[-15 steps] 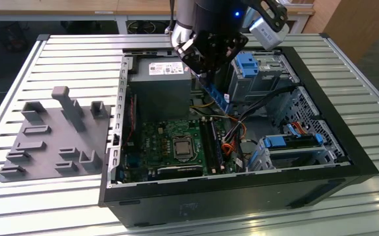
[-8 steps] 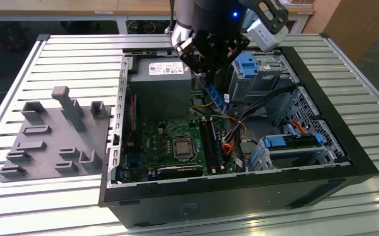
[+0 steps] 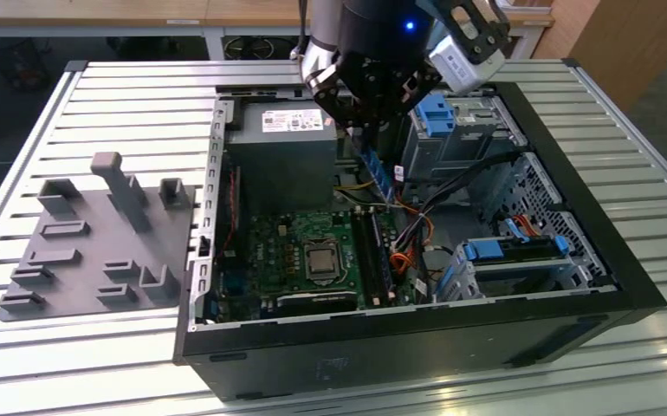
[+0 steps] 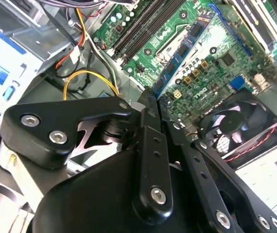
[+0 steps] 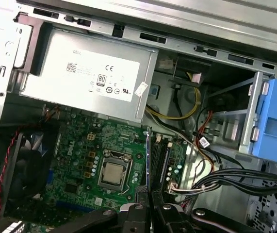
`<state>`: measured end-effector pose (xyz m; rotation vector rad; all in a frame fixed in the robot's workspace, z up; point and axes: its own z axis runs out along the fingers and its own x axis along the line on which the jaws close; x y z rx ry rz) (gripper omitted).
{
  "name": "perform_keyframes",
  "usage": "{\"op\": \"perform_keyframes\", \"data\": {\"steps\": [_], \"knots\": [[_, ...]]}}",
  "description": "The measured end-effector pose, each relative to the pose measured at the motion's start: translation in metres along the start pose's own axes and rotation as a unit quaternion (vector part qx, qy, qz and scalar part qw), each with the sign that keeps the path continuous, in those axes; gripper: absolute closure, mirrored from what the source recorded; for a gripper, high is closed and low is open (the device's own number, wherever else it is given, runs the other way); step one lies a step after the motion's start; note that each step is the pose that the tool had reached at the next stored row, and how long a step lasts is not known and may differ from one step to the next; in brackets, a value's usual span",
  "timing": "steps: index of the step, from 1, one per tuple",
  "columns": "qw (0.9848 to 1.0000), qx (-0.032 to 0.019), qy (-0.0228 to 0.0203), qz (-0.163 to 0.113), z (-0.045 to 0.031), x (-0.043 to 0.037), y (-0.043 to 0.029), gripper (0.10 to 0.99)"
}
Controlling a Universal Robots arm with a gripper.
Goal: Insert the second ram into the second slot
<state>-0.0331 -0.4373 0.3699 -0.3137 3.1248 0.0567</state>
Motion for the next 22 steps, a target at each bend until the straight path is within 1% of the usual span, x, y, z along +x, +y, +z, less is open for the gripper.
{"op": "perform_keyframes", "data": {"steps": [4, 8, 12, 17, 18, 19, 22], "knots": [[0.9997, 0.0002, -0.0008, 0.024, 0.0001, 0.0000, 0.0000, 0.949], [0.9987, 0.0007, -0.0017, 0.050, 0.0001, 0.0000, 0.0000, 0.949], [0.9966, 0.0016, -0.0027, 0.082, 0.0004, 0.0000, 0.0000, 0.949], [0.9928, 0.0032, -0.0039, 0.120, 0.0012, 0.0000, -0.0001, 0.949], [0.9922, 0.0042, -0.0040, 0.124, 0.0015, 0.0000, 0.0000, 0.949], [0.9920, 0.0051, -0.0040, 0.126, 0.0018, 0.0000, -0.0001, 0.949], [0.9918, 0.0059, -0.0042, 0.127, 0.0035, 0.0000, -0.0001, 0.949]]}}
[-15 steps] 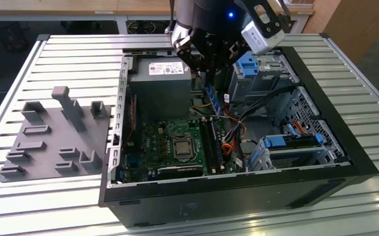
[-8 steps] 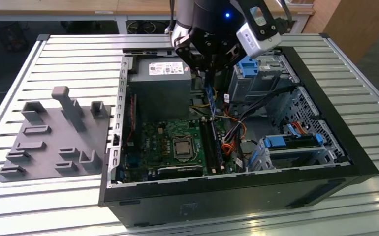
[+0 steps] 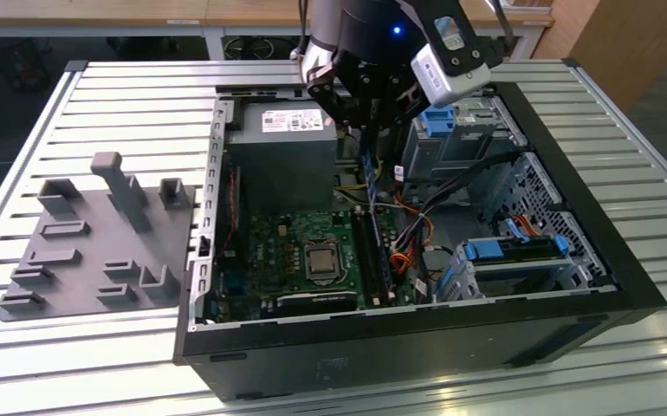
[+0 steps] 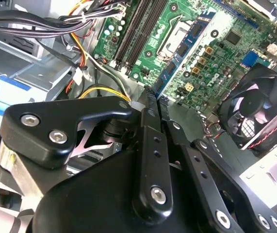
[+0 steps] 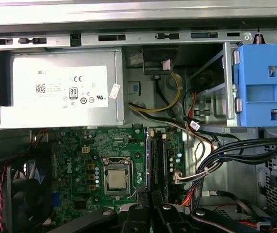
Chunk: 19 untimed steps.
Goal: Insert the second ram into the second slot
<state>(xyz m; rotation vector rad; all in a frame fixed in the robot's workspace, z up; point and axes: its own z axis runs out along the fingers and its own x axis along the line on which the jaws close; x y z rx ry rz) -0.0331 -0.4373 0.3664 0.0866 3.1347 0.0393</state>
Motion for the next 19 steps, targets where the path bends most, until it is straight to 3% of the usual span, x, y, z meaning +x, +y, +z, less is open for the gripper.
{"op": "perform_keyframes", "data": {"steps": [19], "knots": [[1.0000, 0.0002, 0.0001, -0.005, 0.0125, 0.0001, -0.0003, 0.949]]}}
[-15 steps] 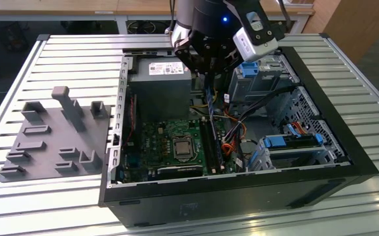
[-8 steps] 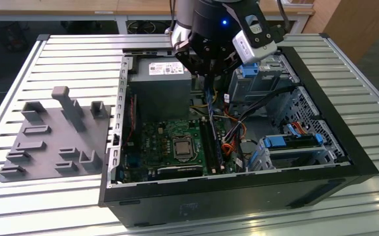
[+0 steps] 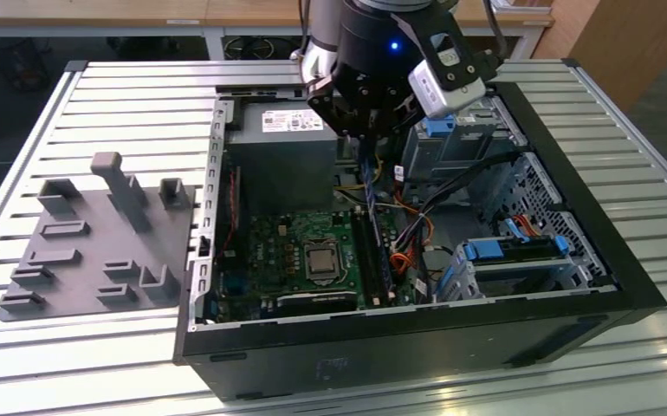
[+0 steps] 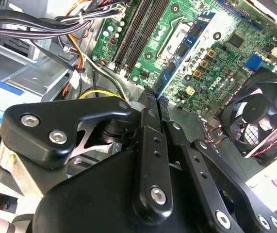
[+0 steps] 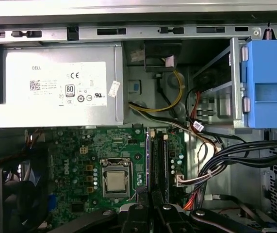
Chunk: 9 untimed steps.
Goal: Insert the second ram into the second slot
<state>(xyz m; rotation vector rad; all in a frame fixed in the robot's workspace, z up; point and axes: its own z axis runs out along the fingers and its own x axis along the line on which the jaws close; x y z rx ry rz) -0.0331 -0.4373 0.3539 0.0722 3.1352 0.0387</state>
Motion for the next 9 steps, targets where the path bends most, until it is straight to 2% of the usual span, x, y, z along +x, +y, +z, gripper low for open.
{"op": "perform_keyframes", "data": {"steps": [9], "knots": [[1.0000, 0.0006, -0.0001, 0.000, 0.0056, 0.0000, -0.0002, 0.949]]}}
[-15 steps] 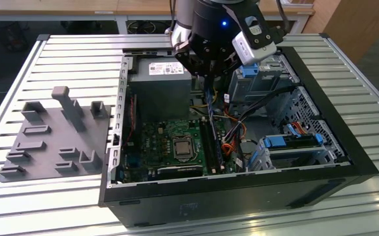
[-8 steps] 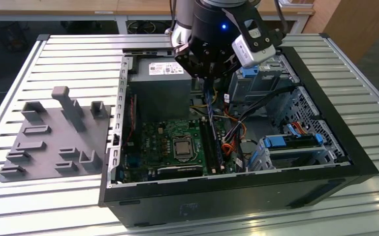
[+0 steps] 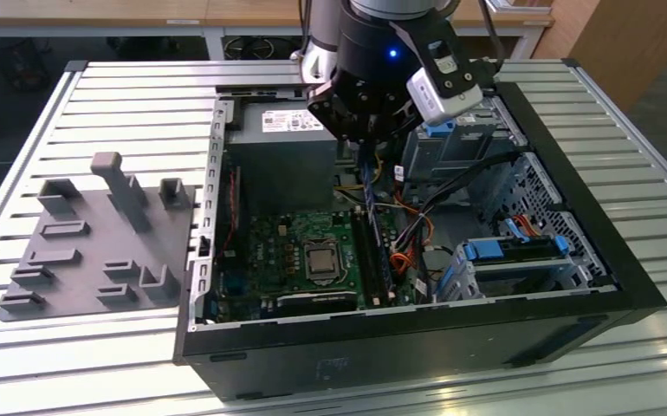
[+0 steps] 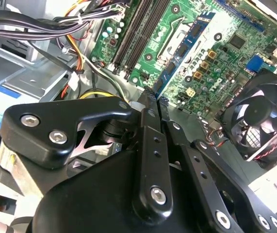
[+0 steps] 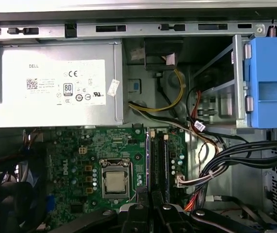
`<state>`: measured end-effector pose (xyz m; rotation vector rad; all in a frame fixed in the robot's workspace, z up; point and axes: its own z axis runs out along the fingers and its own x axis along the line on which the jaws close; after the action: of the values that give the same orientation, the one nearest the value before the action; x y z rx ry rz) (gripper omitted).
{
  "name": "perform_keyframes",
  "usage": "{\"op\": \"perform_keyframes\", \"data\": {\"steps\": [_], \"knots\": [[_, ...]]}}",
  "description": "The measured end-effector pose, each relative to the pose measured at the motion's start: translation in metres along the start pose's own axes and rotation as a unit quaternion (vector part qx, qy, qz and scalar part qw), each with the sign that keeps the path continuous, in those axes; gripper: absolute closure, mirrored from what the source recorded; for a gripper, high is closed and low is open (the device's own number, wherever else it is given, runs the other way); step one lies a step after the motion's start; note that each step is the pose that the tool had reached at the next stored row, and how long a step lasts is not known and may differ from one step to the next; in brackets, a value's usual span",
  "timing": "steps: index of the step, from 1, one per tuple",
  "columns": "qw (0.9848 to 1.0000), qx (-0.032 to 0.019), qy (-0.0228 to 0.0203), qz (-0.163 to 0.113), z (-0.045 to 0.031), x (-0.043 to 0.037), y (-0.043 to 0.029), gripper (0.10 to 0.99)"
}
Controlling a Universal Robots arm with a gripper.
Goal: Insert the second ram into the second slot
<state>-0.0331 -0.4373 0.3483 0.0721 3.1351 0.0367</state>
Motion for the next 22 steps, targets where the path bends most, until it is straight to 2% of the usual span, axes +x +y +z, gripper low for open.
{"op": "perform_keyframes", "data": {"steps": [22], "knots": [[0.9999, 0.0001, 0.0004, -0.012, 0.0183, -0.0007, -0.0004, 0.949]]}}
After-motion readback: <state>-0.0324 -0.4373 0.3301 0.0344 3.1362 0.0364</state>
